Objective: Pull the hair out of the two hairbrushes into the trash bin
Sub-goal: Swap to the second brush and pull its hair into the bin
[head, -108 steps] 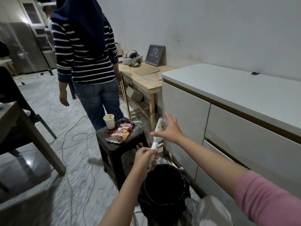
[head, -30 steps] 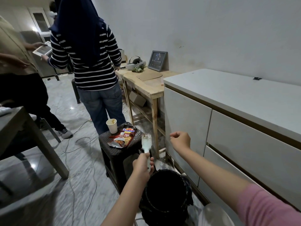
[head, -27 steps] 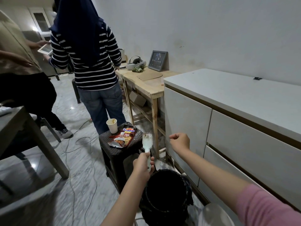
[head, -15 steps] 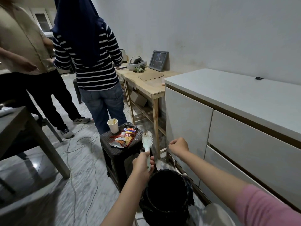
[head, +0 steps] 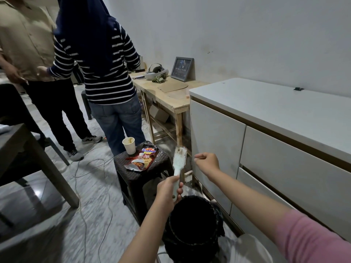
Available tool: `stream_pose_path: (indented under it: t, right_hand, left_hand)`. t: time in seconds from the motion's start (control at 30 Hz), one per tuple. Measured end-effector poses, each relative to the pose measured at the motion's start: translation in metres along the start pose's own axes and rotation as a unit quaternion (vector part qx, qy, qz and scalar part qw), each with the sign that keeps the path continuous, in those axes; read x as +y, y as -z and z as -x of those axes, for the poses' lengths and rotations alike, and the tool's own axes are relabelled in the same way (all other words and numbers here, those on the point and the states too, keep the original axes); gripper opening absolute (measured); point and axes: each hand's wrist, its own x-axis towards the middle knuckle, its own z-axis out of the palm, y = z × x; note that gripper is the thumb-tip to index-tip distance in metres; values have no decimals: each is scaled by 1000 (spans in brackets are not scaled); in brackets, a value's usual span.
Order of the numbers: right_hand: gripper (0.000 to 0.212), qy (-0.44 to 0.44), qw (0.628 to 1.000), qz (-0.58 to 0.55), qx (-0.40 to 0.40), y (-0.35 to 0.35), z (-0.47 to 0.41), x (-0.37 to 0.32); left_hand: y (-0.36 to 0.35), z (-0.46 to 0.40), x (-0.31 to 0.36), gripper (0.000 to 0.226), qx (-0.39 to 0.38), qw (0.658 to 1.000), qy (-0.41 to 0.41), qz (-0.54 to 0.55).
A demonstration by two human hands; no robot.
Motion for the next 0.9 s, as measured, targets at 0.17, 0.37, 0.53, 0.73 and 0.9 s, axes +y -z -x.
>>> stream_pose_path:
  t: [0.17, 0.37, 0.53, 0.73, 0.9]
  right_hand:
    - [37, 49, 997, -40, -41, -4, 0, -7]
    - [20, 61, 998, -35, 8, -8, 1, -11]
    - [16, 64, 997, -14, 37, -8, -1, -10]
    - [13, 85, 995, 44, 43, -3, 0, -10]
    - [28, 78, 994, 59, 53, -1, -3, -9]
  left_hand:
    - [-6, 8, -2, 10, -20, 998, -25, -48]
    - [-8, 9, -3, 8, -23, 996, -46, -78]
    - [-7, 7, -3, 9, -25, 996, -50, -76]
    - [-6, 4, -4, 9, -29, 997, -33, -59]
    - [-5, 2, -8, 9, -6, 996, -32, -78]
